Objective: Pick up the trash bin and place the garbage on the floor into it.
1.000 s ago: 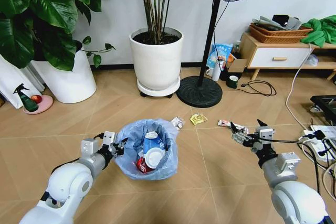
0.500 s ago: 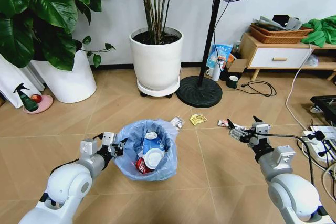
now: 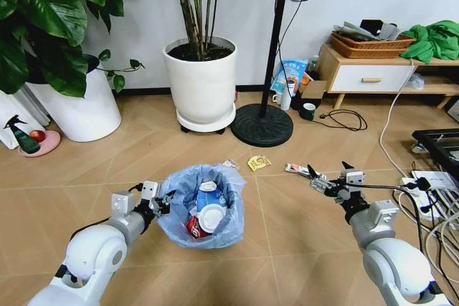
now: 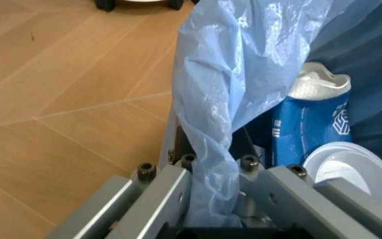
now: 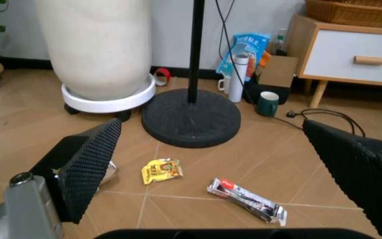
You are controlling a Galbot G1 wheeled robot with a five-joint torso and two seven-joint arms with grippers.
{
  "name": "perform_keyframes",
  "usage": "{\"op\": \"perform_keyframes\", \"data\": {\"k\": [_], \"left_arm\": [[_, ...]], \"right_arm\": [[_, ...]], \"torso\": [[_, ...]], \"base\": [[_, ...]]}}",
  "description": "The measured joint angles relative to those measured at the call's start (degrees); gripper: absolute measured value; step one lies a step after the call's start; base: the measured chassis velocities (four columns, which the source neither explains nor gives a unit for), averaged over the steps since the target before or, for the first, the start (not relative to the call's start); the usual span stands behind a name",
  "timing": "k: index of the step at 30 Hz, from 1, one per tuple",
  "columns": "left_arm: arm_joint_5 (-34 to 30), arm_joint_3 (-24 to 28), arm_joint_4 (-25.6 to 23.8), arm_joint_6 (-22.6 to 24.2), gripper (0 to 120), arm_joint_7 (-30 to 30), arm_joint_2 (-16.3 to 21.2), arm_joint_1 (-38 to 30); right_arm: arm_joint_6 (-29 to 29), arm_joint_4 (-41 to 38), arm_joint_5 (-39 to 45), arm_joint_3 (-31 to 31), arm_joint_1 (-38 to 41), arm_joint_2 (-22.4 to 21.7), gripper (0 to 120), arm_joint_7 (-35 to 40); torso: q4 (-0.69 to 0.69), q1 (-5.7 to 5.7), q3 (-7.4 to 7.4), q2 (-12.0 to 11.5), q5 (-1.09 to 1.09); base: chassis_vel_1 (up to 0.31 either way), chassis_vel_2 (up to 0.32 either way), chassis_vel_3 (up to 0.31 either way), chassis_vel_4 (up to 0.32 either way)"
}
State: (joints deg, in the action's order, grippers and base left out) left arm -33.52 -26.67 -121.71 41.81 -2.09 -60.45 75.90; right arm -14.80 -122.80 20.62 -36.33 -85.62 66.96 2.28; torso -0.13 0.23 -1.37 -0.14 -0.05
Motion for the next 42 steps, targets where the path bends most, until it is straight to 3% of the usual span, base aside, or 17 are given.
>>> {"op": "perform_keyframes", "data": {"k": [42], "left_arm": [[0.3,0.2,0.2,-0.1,0,0.5,-0.1,-0.6]], "right_arm": [[-0.1,1.0,-0.2,1.1,0.4,0.1,100,0.0]], "torso": [[0.00,0.00,0.00,0.0,0.00]], "base": [[-0.082,0.085,0.082,-0.084]]}}
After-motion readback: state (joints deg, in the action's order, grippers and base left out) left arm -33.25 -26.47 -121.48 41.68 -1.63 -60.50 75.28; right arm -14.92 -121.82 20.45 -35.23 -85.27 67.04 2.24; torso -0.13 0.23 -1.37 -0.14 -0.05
